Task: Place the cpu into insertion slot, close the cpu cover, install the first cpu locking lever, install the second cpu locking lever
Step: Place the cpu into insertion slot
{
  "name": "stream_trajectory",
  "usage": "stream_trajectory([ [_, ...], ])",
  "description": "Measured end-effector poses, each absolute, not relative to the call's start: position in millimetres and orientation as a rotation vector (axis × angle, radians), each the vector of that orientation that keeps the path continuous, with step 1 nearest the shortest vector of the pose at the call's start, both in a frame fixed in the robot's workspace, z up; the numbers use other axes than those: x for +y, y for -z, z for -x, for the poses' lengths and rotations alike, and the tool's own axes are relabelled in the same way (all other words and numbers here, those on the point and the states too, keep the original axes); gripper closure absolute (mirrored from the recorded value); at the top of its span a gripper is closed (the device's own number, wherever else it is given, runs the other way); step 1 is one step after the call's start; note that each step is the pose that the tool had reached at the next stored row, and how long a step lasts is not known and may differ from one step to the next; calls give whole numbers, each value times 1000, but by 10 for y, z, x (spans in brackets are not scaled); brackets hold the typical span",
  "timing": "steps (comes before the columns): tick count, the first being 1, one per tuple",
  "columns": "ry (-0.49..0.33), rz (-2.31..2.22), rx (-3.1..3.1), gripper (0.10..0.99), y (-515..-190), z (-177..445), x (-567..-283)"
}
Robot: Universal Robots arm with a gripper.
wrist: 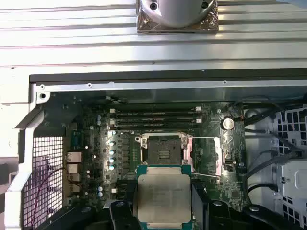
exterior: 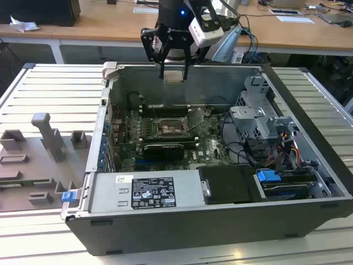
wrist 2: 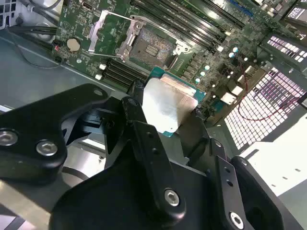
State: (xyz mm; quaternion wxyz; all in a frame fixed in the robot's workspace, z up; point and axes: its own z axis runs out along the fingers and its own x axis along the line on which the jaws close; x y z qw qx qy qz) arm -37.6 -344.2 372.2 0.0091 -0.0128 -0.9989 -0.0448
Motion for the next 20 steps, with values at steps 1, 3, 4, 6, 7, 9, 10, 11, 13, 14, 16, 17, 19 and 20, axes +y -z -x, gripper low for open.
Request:
stream_trajectory([
  [1,140,40,-3120,549,-3722,376,-3442],
  [3,140,40,-3120,549,-3722,376,-3442],
  [4,140,41,-3120,549,-3722,376,-3442],
  [6,140,43,-3120,549,-3722,376,-3442],
  [7,140,43,-3120,549,-3723,376,-3442],
  [9,140,47,-3120,549,-3723,376,-3442],
  [10,140,47,-3120,549,-3722,376,-3442],
  [11,140,49,-3120,549,-3722,376,-3442],
  [13,140,53,-3120,549,-3723,376,-3442],
  [14,140,56,-3120,549,-3722,376,-3442],
  [16,140,61,-3120,549,-3723,376,-3442],
  [17,140,63,-3120,549,-3723,376,-3442],
  [19,140,66,-3120,549,-3722,376,-3442],
  [20,140,68,-3120,549,-3722,376,-3442],
])
